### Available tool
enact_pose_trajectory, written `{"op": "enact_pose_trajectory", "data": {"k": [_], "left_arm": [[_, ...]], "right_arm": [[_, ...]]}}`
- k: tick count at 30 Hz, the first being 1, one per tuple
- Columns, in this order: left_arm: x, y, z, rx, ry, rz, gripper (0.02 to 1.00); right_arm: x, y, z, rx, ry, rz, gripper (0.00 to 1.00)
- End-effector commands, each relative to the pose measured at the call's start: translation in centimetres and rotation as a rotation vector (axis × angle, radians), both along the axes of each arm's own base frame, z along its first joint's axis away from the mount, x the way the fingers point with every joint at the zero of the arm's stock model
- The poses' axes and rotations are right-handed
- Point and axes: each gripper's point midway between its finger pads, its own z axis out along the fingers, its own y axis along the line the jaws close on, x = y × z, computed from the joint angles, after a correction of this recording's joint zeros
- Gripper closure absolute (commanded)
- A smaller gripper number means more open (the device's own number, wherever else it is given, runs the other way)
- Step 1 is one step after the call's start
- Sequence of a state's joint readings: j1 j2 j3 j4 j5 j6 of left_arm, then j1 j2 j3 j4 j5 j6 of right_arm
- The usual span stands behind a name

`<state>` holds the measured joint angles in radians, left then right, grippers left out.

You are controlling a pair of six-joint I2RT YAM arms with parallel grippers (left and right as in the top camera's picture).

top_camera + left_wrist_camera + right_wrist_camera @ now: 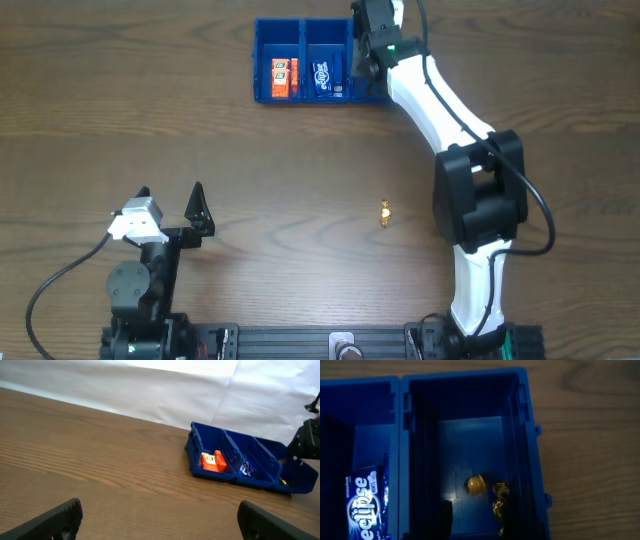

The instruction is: Sort Candies Into Trays

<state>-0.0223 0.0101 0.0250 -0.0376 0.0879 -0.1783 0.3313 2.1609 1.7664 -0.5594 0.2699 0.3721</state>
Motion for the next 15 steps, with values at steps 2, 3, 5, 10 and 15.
{"op": "enact_pose_trajectory", "data": {"k": [2, 3, 5, 10, 15], "left_arm": [[-0.1, -0.2, -1.6, 0.013, 0.046, -0.017, 0.020], [-0.1, -0.2, -1.6, 0.013, 0.046, -0.017, 0.020], [-0.1, -0.2, -1.6, 0.013, 0.046, -0.017, 0.023], [-0.1, -0.2, -1.6, 0.013, 0.046, -0.017, 0.020], [-0.1, -0.2, -1.6, 0.013, 0.046, -0.017, 0.020]], "right_arm": [[0.0, 0.2, 3.3, -0.022, -0.052, 0.030, 0.540], [-0.9, 0.6, 5.1, -0.025, -0.060, 0.040, 0.531], [-3.0, 0.8, 7.8, -0.025, -0.066, 0.055, 0.529], [-17.4, -0.2, 6.8, 0.102, 0.158, 0.097, 0.518], [-27.3, -2.2, -3.4, 0.131, 0.460, 0.023, 0.516]]}}
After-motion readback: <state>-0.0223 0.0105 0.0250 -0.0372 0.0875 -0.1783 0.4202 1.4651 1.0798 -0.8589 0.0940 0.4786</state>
